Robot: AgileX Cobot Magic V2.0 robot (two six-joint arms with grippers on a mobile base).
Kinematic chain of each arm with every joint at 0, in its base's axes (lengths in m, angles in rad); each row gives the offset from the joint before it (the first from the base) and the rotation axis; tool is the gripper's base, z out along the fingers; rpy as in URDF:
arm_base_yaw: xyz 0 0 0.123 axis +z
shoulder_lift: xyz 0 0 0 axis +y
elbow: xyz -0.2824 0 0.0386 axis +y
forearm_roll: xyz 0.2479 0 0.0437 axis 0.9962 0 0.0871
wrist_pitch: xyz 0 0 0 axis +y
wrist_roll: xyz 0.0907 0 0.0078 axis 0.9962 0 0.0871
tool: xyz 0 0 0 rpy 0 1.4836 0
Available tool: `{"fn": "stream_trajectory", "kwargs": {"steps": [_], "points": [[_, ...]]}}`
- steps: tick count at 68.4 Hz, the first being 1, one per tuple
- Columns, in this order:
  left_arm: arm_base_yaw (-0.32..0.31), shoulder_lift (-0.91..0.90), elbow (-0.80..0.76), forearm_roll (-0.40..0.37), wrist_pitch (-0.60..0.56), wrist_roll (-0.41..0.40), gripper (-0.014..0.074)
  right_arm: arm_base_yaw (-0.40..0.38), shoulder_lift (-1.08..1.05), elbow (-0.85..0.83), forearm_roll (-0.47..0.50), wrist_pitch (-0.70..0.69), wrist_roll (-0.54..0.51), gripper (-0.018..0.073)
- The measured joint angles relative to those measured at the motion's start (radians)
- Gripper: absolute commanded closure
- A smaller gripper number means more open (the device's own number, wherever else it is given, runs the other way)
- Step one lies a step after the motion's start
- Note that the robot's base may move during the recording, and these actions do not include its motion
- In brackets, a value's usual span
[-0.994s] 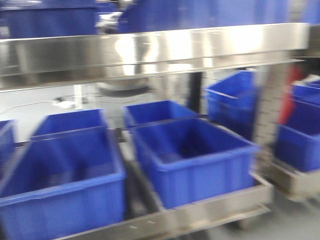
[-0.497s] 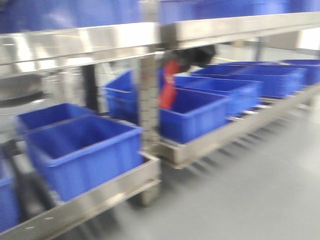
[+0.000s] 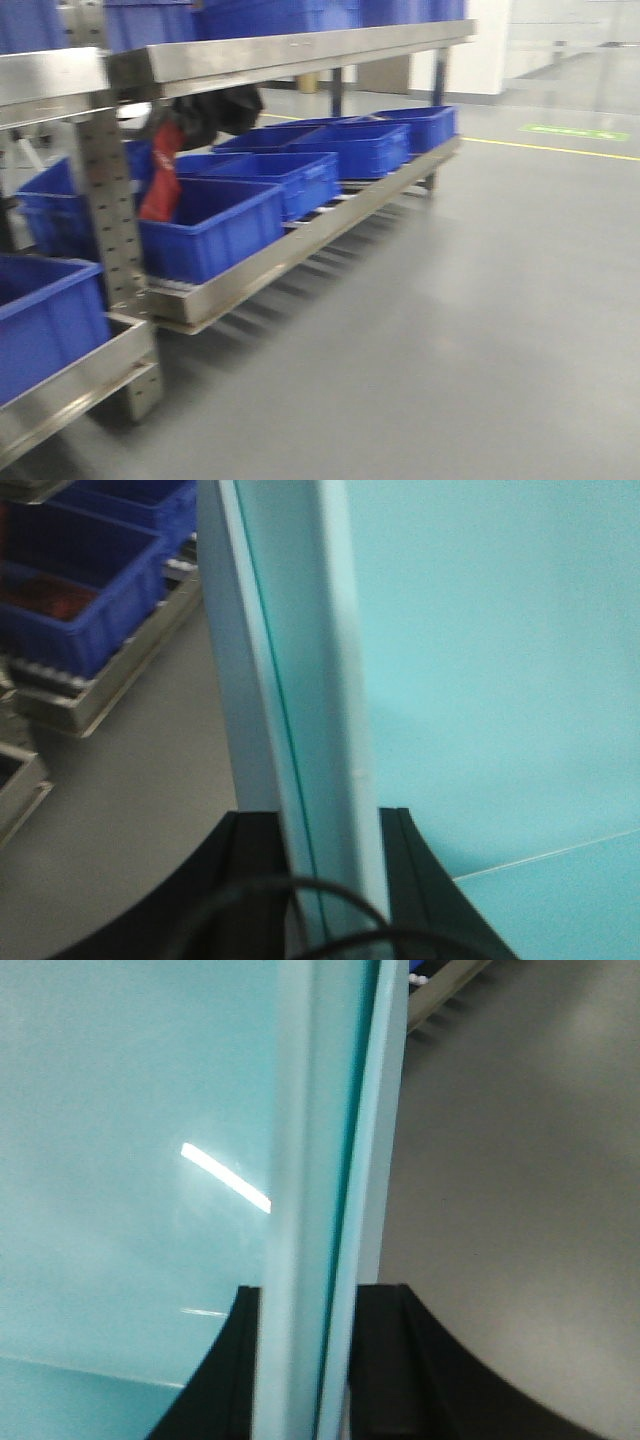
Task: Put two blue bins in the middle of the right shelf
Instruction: 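Turn and drive the base away carrying the teal bin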
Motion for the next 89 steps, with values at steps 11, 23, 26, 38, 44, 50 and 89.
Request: {"fn": "stream_trajectory", "kwargs": {"steps": [11, 23, 26, 38, 44, 50, 89], "points": [[0.0, 0.002, 0.0, 0.0, 0.0, 0.0, 0.0707, 0.0, 0.0, 0.0, 0.0, 0.0, 0.0, 0.0715], [0.0, 0.002, 0.0, -0.002, 0.0, 0.0, 0.0707, 0.0, 0.0, 0.0, -0.002, 0.0, 0.0, 0.0715], [0.0, 0.002, 0.0, -0.002, 0.0, 0.0, 0.0707, 0.0, 0.0, 0.0, -0.002, 0.0, 0.0, 0.0715], [0.0, 0.002, 0.0, -0.002, 0.0, 0.0, 0.0707, 0.0, 0.0, 0.0, -0.002, 0.0, 0.0, 0.0715], [0.0, 0.002, 0.0, -0.002, -0.002, 0.0, 0.0707, 0.0, 0.0, 0.0, -0.002, 0.0, 0.0, 0.0715], [0.0, 0.002, 0.0, -0.002, -0.002, 0.0, 0.0707, 0.0, 0.0, 0.0, -0.002, 0.0, 0.0, 0.0715], [0.0, 0.002, 0.0, -0.002, -0.002, 0.0, 0.0707, 0.0, 0.0, 0.0, -0.002, 0.0, 0.0, 0.0715]]}}
